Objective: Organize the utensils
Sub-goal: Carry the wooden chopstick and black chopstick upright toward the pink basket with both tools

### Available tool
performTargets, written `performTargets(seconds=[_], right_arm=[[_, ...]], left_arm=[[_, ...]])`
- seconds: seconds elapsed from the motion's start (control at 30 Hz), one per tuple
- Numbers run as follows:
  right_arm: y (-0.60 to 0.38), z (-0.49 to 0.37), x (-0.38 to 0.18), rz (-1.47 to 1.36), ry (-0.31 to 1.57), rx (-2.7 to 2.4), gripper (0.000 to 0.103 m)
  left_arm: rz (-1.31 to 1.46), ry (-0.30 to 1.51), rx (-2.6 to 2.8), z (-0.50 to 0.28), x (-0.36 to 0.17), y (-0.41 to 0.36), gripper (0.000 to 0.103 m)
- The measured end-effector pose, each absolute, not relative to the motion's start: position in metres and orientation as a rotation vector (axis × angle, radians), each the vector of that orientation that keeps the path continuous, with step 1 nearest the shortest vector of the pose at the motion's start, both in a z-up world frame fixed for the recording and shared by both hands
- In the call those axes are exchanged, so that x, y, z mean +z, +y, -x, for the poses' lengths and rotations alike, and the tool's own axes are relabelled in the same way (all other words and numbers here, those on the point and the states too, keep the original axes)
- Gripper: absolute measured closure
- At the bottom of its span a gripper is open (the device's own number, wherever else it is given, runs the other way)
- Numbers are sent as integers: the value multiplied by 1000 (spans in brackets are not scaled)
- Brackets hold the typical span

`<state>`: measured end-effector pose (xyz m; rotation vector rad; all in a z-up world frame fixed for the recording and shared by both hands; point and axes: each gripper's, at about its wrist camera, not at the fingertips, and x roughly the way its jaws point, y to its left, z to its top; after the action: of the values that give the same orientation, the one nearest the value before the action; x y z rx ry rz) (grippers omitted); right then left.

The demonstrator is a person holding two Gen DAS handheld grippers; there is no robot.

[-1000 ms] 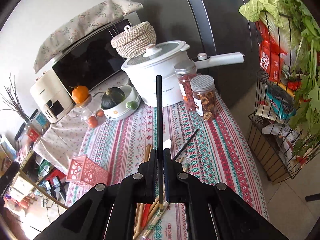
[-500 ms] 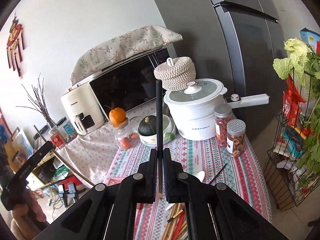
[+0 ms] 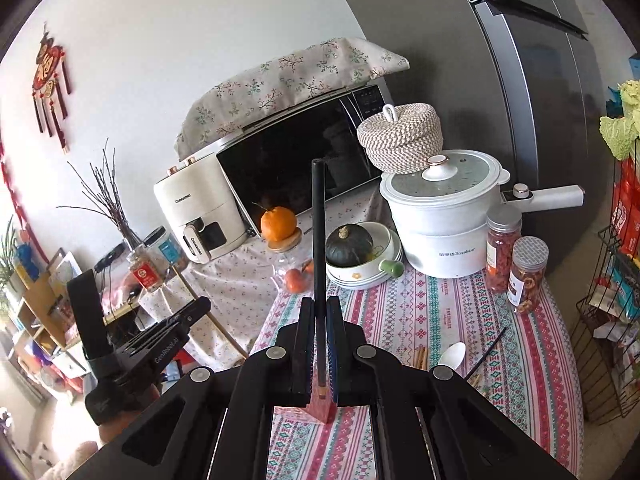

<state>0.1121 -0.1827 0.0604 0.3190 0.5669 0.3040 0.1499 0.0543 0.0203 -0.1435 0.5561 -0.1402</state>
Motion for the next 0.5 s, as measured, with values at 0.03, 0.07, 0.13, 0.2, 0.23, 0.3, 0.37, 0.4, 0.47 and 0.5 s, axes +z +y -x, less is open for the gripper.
performTargets(seconds=[0.03, 0.07, 0.13, 0.2, 0.23, 0.3, 0.37, 0.4, 0.47, 0.5], right_arm=[[-181, -112, 61, -318, 567, 309, 98], [-179, -113, 60, -317, 567, 313, 98], [-176, -113, 60, -319, 567, 323, 98], [-173, -115, 60, -325, 570, 333, 98], [-171, -115, 60, -327, 570, 336, 98], [-167, -115, 61, -325, 568, 345, 98], [-164, -116, 62, -324, 566, 354, 98], [-162, -116, 62, -325, 566, 358, 98], [-159, -117, 62, -328, 567, 367, 98], [-158, -118, 62, -329, 567, 370, 98]], left_arm=[[142, 567, -140, -152, 17, 54, 96], [140, 577, -141, -155, 14, 54, 96], [138, 592, -142, -157, 11, 54, 96], [143, 602, -150, -159, 8, 55, 95], [148, 606, -158, -158, 8, 56, 86], [145, 614, -164, -156, 7, 56, 66], [131, 610, -162, -153, 9, 55, 49], [128, 609, -162, -150, 10, 55, 44], [133, 623, -160, -146, 12, 58, 36], [140, 634, -152, -143, 13, 60, 27]])
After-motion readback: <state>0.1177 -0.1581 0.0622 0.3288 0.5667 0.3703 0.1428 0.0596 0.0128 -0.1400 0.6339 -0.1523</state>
